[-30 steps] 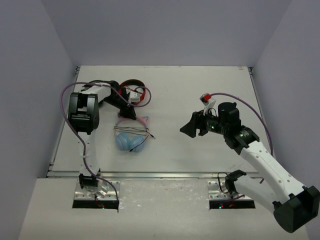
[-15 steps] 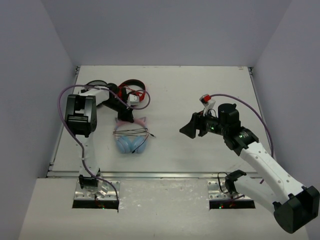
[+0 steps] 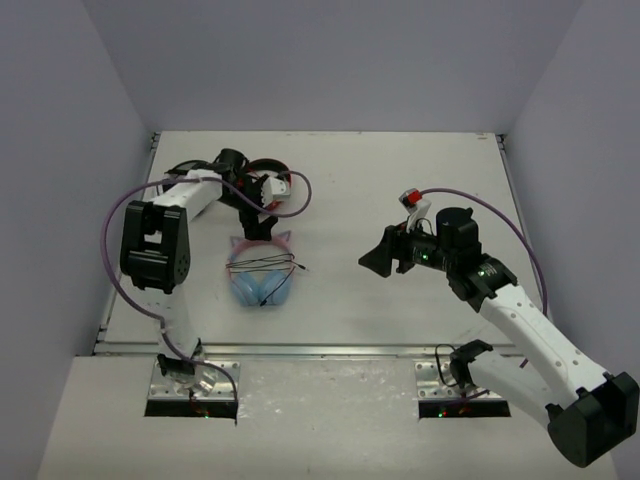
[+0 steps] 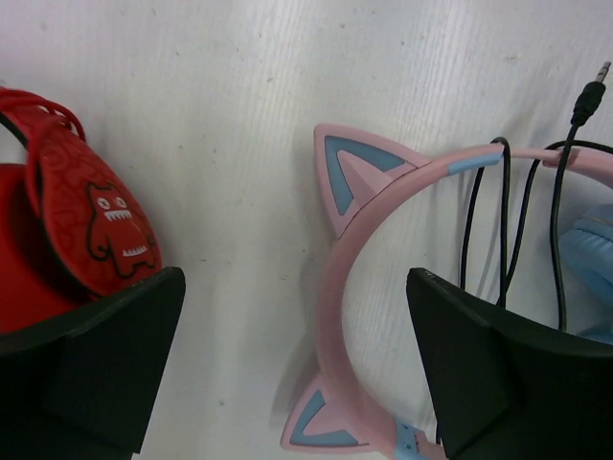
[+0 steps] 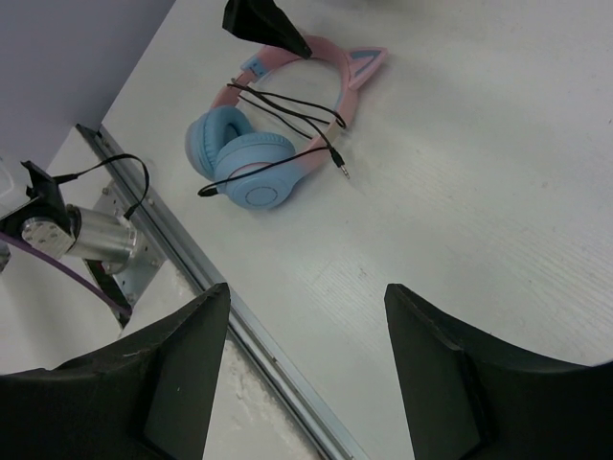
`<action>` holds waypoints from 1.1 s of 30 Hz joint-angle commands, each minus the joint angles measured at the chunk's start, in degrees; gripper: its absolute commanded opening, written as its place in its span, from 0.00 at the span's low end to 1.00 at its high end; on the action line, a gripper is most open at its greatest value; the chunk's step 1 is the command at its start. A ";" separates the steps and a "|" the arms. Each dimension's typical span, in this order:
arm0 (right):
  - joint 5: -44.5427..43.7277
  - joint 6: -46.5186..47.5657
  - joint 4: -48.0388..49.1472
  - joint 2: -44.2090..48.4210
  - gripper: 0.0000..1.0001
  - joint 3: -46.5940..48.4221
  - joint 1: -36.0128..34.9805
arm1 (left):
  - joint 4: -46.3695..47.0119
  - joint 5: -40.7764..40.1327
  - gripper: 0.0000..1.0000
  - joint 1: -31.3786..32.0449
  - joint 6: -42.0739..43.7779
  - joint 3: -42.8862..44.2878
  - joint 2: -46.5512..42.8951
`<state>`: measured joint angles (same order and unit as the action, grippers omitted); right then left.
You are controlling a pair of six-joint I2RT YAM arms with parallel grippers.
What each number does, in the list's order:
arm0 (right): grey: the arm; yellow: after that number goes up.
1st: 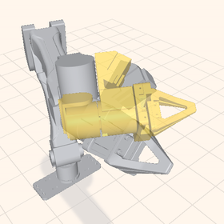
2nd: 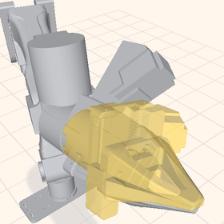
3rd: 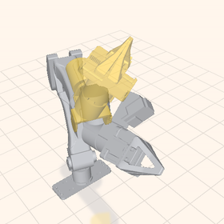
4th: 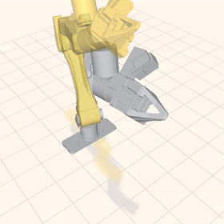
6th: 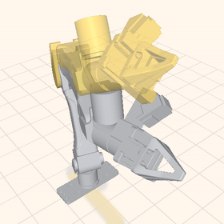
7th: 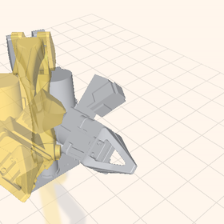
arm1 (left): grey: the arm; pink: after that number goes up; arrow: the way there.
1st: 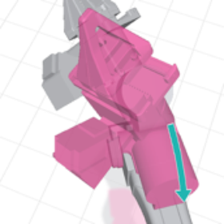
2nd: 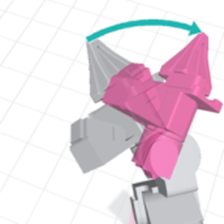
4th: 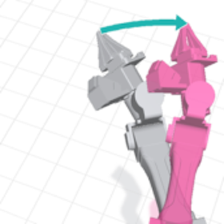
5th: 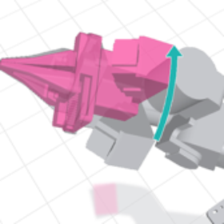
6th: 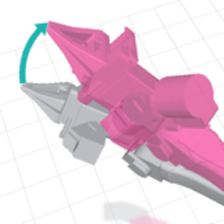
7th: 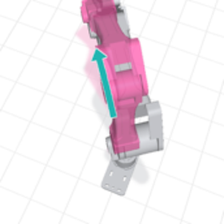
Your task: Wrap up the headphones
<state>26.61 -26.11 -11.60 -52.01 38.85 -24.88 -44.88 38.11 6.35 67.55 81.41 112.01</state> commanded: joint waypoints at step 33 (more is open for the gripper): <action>-49.99 8.88 -33.22 21.68 0.99 10.99 -0.08 | 23.43 -71.06 1.00 3.48 -81.88 -39.83 -82.55</action>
<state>-20.69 -16.58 -43.20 -30.70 49.43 -24.91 -22.96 -31.05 7.86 -14.26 44.58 30.96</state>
